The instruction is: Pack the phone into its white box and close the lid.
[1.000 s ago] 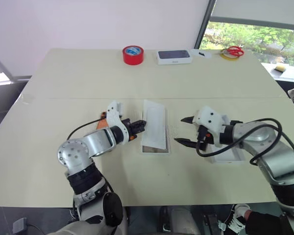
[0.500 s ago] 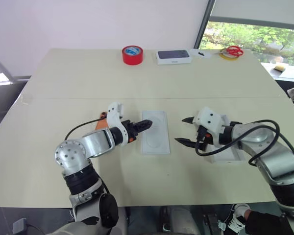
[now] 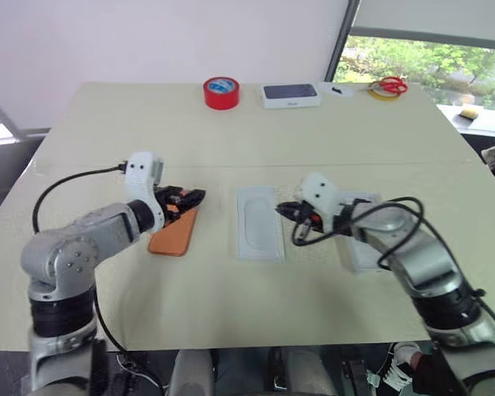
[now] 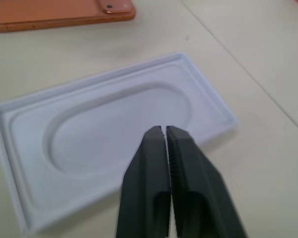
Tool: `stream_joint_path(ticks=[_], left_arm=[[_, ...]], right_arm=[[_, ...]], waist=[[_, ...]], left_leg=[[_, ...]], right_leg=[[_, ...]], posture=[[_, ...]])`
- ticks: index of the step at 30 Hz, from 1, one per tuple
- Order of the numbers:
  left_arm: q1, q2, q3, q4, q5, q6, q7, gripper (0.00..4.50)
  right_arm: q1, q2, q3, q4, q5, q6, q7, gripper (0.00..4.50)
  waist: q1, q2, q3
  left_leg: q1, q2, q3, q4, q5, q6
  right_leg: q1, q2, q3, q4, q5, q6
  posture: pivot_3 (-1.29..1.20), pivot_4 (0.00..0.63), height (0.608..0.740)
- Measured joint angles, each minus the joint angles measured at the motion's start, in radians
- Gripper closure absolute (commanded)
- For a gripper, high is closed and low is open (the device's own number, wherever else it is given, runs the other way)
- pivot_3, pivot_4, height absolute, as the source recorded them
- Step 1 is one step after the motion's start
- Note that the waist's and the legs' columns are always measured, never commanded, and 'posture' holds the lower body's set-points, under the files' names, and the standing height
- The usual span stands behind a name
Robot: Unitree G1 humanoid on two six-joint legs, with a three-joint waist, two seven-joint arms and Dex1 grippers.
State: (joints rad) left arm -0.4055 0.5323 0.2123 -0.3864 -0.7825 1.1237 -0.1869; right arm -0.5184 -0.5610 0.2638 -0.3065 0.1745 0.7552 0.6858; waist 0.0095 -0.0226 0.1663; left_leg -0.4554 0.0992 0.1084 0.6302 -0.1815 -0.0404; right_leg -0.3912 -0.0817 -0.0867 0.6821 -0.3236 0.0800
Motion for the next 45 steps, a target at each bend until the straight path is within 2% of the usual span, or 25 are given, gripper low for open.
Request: stream_joint_path(ticks=[3, 6, 9, 12, 18, 25, 31, 38, 45], left_arm=[[0.043, 0.056, -0.039, 0.035, 0.093, -0.13, -0.082, 1.09], [0.06, 0.081, -0.039, 0.126, 0.169, -0.187, -0.105, 1.09], [0.06, 0.081, -0.013, 0.209, 0.187, -0.197, -0.106, 0.17], [0.063, 0.081, 0.029, 0.276, 0.189, -0.164, -0.103, 0.05], [0.042, 0.068, 0.143, 0.298, 0.092, 0.039, -0.106, 0.05], [0.038, -0.047, 0.159, 0.157, 0.004, 0.239, -0.093, 0.05], [0.056, -0.15, 0.169, 0.053, -0.012, 0.338, -0.065, 0.05], [0.032, -0.259, 0.223, 0.03, -0.017, 0.432, -0.045, 0.05], [0.004, -0.297, 0.257, 0.064, -0.041, 0.465, -0.029, 0.05]], right_arm=[[-0.039, 0.069, 0.041, 0.023, -0.033, 0.027, -0.056, 4.45], [-0.047, 0.137, 0.071, 0.043, -0.052, 0.043, -0.097, 4.45], [-0.069, 0.206, 0.099, 0.074, -0.064, 0.045, -0.124, 4.5], [-0.099, 0.256, 0.133, 0.092, -0.079, 0.042, -0.14, 4.5], [-0.148, 0.307, 0.222, 0.135, -0.106, 0.046, -0.121, 4.5], [-0.197, 0.331, 0.359, 0.256, -0.18, 0.072, -0.094, 4.5], [-0.208, 0.339, 0.369, 0.274, -0.214, 0.091, -0.086, 4.5], [-0.208, 0.337, 0.369, 0.273, -0.24, 0.097, -0.065, 4.5], [-0.206, 0.341, 0.37, 0.27, -0.249, 0.098, -0.061, 4.5]], waist=[[0.002, 0.0, 0.0], [0.0, 0.0, 0.0], [-0.002, 0.0, 0.0], [-0.006, 0.0, 0.0], [-0.008, 0.0, 0.0], [0.0, 0.0, -0.001], [0.003, 0.002, -0.003], [0.003, 0.002, -0.004], [0.001, 0.002, -0.004]], left_leg=[[-0.002, 0.0, 0.0, 0.0, 0.0, 0.001], [-0.002, 0.0, 0.0, 0.0, -0.001, 0.001], [-0.003, 0.0, 0.0, 0.0, 0.0, 0.001], [-0.004, 0.001, 0.0, 0.0, 0.0, 0.001], [-0.004, 0.001, -0.001, 0.001, 0.0, 0.001], [-0.003, 0.0, -0.001, 0.001, -0.001, 0.001], [-0.003, 0.0, -0.001, 0.001, -0.001, 0.002], [-0.001, -0.001, -0.001, 0.001, -0.001, 0.002], [-0.001, 0.0, -0.001, 0.001, -0.001, 0.002]], right_leg=[[-0.001, 0.0, 0.0, 0.0, 0.0, 0.0], [-0.002, 0.0, 0.0, 0.0, 0.0, 0.0], [-0.003, 0.0, 0.0, 0.001, 0.0, 0.0], [-0.004, 0.0, 0.0, 0.001, 0.0, 0.0], [-0.003, 0.0, 0.0, 0.001, 0.0, 0.0], [-0.002, -0.001, 0.0, 0.001, 0.0, 0.0], [0.0, -0.001, -0.001, 0.001, 0.0, 0.0], [0.001, -0.001, -0.001, 0.001, 0.0, 0.0], [0.001, -0.001, -0.001, 0.001, 0.0, 0.0]], posture=[[0.0, 0.15, 0.73], [0.0, 0.15, 0.73], [0.0, 0.15, 0.73], [0.0, 0.15, 0.73], [0.0, 0.15, 0.73], [0.0, 0.15, 0.73], [0.0, 0.15, 0.73], [0.0, 0.15, 0.73], [0.0, 0.15, 0.73]])
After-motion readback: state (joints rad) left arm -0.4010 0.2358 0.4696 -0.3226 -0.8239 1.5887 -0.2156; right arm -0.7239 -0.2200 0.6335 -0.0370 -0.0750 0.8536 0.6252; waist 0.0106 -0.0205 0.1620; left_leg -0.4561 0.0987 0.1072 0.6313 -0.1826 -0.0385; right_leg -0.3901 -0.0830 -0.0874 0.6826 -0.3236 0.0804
